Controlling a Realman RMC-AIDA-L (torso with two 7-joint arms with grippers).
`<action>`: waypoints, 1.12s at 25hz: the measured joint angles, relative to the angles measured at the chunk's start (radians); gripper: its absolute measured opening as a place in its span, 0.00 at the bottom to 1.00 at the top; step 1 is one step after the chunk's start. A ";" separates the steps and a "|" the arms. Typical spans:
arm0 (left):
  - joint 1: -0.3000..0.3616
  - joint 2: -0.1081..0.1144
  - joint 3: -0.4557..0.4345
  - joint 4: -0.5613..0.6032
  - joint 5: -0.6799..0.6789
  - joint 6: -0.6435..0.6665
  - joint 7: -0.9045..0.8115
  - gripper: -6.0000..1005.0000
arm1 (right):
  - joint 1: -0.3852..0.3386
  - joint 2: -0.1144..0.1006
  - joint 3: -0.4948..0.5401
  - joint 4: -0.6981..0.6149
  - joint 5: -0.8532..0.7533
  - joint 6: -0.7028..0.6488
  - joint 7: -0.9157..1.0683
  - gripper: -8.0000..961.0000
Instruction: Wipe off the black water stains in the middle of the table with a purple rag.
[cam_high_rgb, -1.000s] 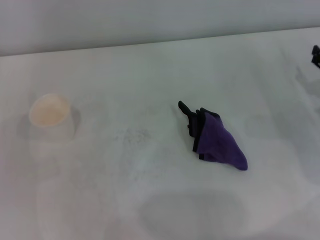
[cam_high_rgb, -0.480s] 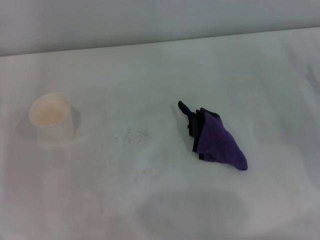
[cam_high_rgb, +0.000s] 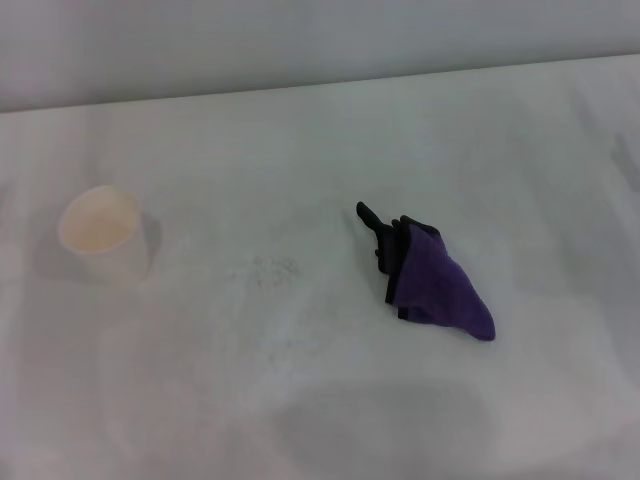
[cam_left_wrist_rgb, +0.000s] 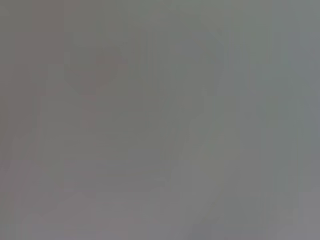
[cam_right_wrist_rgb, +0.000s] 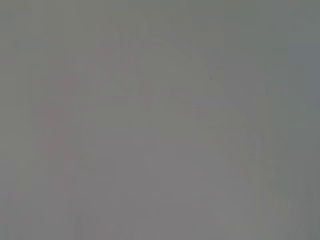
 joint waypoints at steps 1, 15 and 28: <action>-0.003 0.000 0.000 0.000 0.000 -0.006 0.000 0.89 | 0.001 0.000 0.001 0.002 0.000 0.001 0.000 0.91; -0.033 0.002 0.000 -0.014 0.002 -0.031 -0.001 0.89 | 0.014 0.000 0.007 0.007 0.000 0.018 0.004 0.91; -0.070 0.002 0.000 -0.023 0.005 -0.040 -0.001 0.89 | 0.019 0.001 0.008 0.034 0.000 0.063 0.031 0.91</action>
